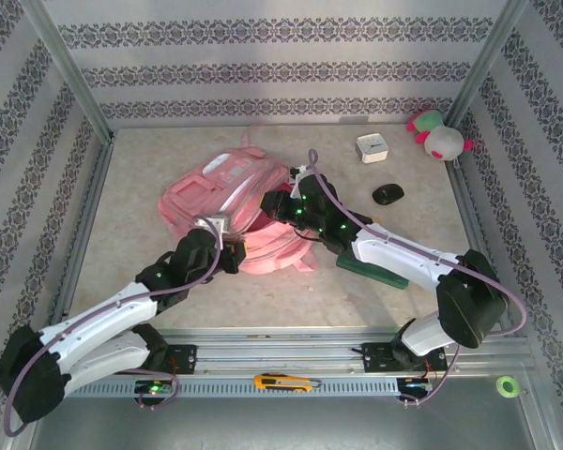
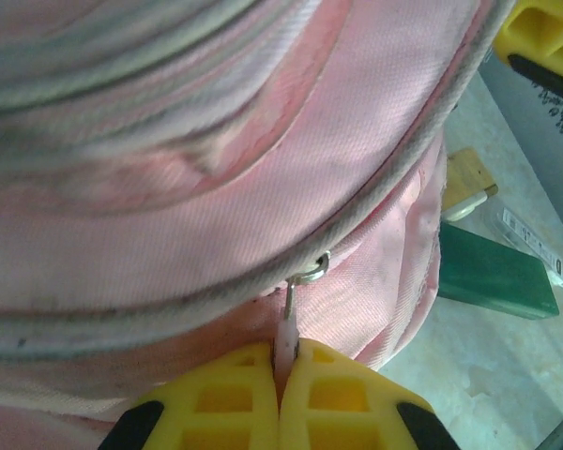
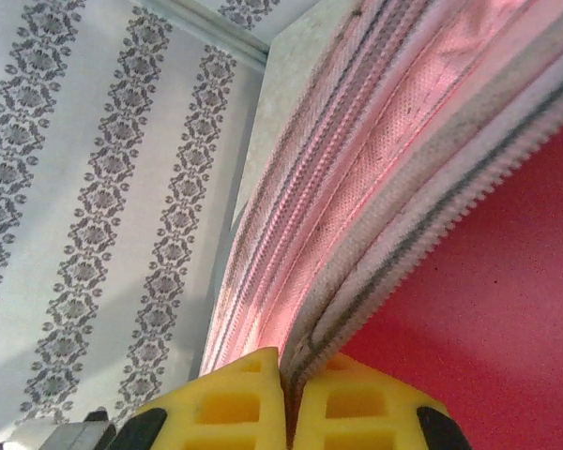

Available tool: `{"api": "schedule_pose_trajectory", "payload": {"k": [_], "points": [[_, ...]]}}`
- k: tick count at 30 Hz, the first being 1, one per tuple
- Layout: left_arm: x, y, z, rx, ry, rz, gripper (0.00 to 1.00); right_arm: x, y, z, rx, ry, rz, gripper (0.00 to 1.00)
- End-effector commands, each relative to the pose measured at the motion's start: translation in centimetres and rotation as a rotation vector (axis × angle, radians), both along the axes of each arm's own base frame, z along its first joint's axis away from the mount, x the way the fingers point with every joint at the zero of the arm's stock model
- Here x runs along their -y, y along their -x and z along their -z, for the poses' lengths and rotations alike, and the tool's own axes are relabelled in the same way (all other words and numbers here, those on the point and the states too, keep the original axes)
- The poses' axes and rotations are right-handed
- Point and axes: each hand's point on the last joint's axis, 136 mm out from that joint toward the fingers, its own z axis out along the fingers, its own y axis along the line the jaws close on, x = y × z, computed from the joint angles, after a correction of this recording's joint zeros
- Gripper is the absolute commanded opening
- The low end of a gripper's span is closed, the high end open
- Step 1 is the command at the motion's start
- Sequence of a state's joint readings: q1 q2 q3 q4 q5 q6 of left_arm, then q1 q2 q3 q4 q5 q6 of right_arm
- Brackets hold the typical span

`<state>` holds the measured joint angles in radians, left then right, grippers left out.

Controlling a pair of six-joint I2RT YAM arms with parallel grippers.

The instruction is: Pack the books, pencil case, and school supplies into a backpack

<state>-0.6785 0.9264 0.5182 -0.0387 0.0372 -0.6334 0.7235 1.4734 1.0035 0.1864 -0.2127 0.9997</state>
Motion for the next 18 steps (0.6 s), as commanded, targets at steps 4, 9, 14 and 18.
{"api": "schedule_pose_trajectory", "payload": {"k": [4, 9, 14, 18], "points": [[-4.3, -0.1, 2.1, -0.026, -0.102, -0.149, 0.0, 0.9, -0.2, -7.8, 0.165, -0.127, -0.043, 0.0], [-4.3, -0.4, 1.4, -0.013, -0.111, -0.126, 0.0, 0.6, 0.1, -7.7, 0.155, -0.136, -0.064, 0.0], [-4.8, -0.3, 1.5, -0.023, -0.141, -0.129, 0.0, 0.2, 0.5, -7.7, 0.145, -0.144, -0.092, 0.0], [-7.4, -1.4, 2.5, -0.026, -0.171, -0.235, 0.0, -0.1, 1.4, -8.6, 0.149, -0.163, -0.131, 0.0]]}}
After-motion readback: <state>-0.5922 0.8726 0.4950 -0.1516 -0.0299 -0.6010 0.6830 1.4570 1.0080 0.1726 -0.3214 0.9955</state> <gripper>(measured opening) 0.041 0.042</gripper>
